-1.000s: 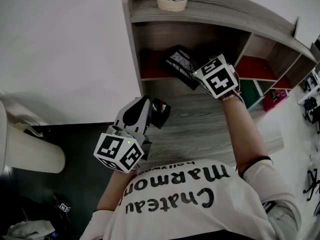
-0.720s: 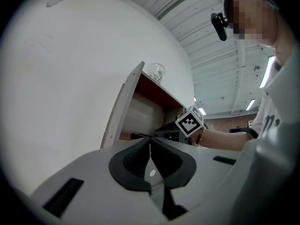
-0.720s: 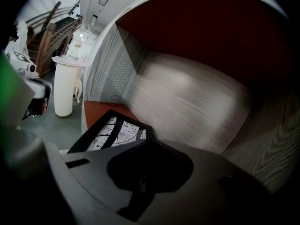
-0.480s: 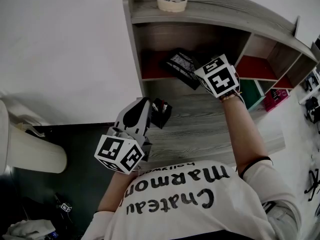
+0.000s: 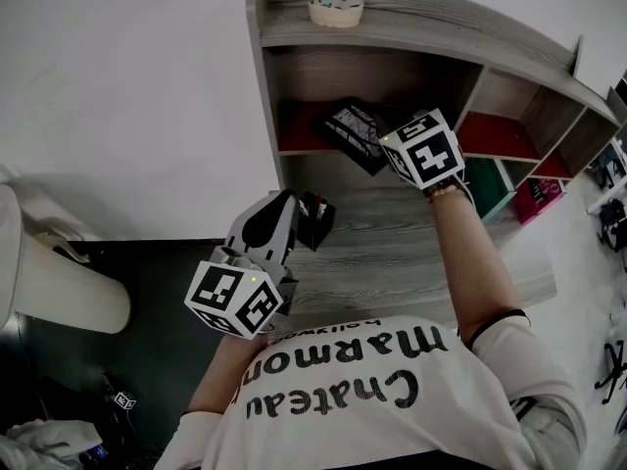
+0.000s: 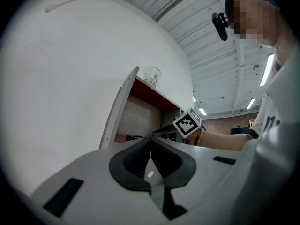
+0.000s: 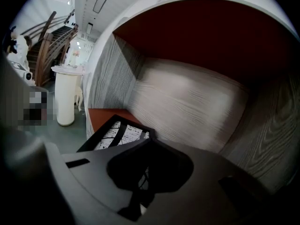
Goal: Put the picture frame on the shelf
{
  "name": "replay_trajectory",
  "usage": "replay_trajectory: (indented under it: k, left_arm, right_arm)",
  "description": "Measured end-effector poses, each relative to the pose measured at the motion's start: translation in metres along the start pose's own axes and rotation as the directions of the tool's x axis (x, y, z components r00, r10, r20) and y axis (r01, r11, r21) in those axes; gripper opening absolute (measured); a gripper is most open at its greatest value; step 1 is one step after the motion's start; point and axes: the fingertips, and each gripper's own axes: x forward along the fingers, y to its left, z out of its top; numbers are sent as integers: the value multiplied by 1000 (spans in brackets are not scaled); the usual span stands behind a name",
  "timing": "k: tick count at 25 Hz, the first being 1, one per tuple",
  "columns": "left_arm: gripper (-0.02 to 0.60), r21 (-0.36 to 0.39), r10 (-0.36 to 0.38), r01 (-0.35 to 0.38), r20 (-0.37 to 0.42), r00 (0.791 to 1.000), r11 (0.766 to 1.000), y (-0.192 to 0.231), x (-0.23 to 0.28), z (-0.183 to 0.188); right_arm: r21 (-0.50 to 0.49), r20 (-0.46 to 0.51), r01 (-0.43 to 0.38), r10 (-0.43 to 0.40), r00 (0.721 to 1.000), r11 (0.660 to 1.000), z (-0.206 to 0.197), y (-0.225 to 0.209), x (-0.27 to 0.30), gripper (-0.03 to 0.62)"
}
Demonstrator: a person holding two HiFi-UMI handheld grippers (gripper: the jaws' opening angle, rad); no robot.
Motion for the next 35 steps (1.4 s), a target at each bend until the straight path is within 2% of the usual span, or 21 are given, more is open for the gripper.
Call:
replay_trajectory:
  k: [4, 10, 13, 19, 23, 26, 35]
  left_arm:
    - [21, 7, -1, 1, -5, 1000, 1000, -12, -6, 1]
    - [21, 26, 14, -14, -8, 1000, 1000, -31, -16, 3]
    - [21, 11, 9, -9, -16, 1000, 1000, -46, -19, 1]
    - [21, -3, -7, 6, -23, 1000, 1000, -80, -9, -3]
    - [21, 0, -16, 16, -30, 999, 1000, -109, 0, -6]
    - [21, -6, -23, 23, -44, 999, 1000, -132, 6, -13]
    - [21, -23, 2, -4, -57, 998, 1000, -194, 0, -33]
  right_arm:
    - [79, 34, -21, 18, 999, 997, -2, -2, -10, 8]
    - [91, 76, -61, 54, 996, 994, -2, 9, -37, 8]
    - [131, 102, -101, 88, 991, 986, -7, 18, -52, 8]
    - [286, 163, -198, 156, 974, 938, -24, 31, -81, 8]
    - [348, 198, -252, 192, 961, 903, -41, 38, -111, 8]
    - [369, 217, -293, 224, 950, 882, -56, 45, -135, 8]
    - [368, 279, -373, 281, 918, 852, -89, 61, -202, 8]
